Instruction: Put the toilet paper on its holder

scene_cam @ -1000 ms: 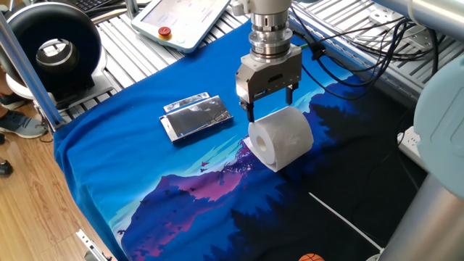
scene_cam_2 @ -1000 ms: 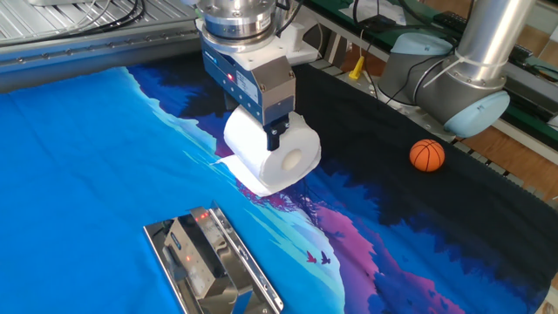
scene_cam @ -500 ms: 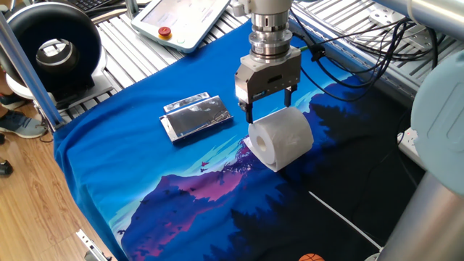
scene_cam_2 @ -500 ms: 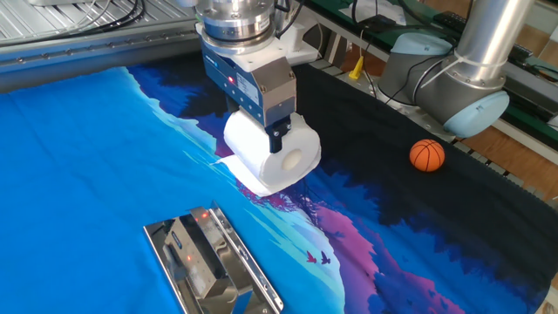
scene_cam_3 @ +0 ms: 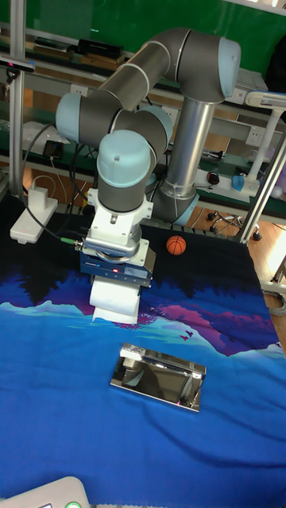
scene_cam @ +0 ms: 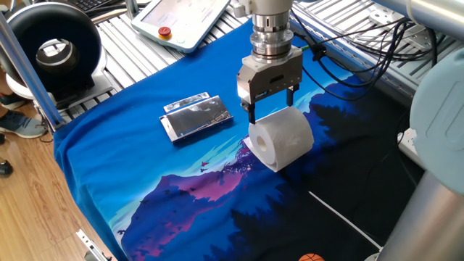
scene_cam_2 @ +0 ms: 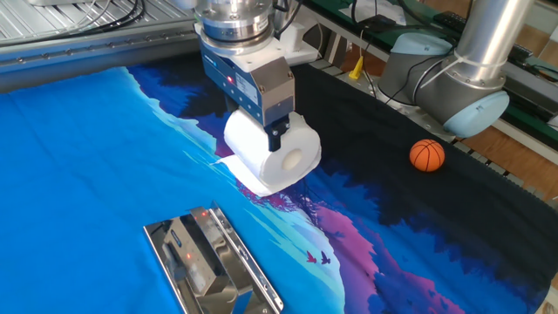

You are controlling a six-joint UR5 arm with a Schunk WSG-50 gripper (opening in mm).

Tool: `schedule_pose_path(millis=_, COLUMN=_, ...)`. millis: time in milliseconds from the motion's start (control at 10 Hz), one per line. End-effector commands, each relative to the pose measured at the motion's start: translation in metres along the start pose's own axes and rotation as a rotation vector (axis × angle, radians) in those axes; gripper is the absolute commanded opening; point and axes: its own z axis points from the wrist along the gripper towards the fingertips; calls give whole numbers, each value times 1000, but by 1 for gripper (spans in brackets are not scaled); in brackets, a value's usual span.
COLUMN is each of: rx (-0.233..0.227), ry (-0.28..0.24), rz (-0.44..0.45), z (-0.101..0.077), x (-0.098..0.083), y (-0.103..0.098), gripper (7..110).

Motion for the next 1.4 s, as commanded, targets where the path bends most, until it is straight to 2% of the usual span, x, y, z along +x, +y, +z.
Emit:
schedule_pose_path(millis=0, rx=-6, ry=-1, rz=-1, z=-2, x=0, y=2, gripper=110)
schedule_pose_path(millis=700, rx=-21, ry=12, rz=-6, z=2, x=-1, y=4, gripper=110)
schedule_pose_path(millis=1000, rx=-56, ry=34, rz=4, z=0, x=7, y=13, gripper=110)
schedule_pose_path(millis=1300, rx=-42, ry=50, rz=9, z=2, x=11, y=11, gripper=110)
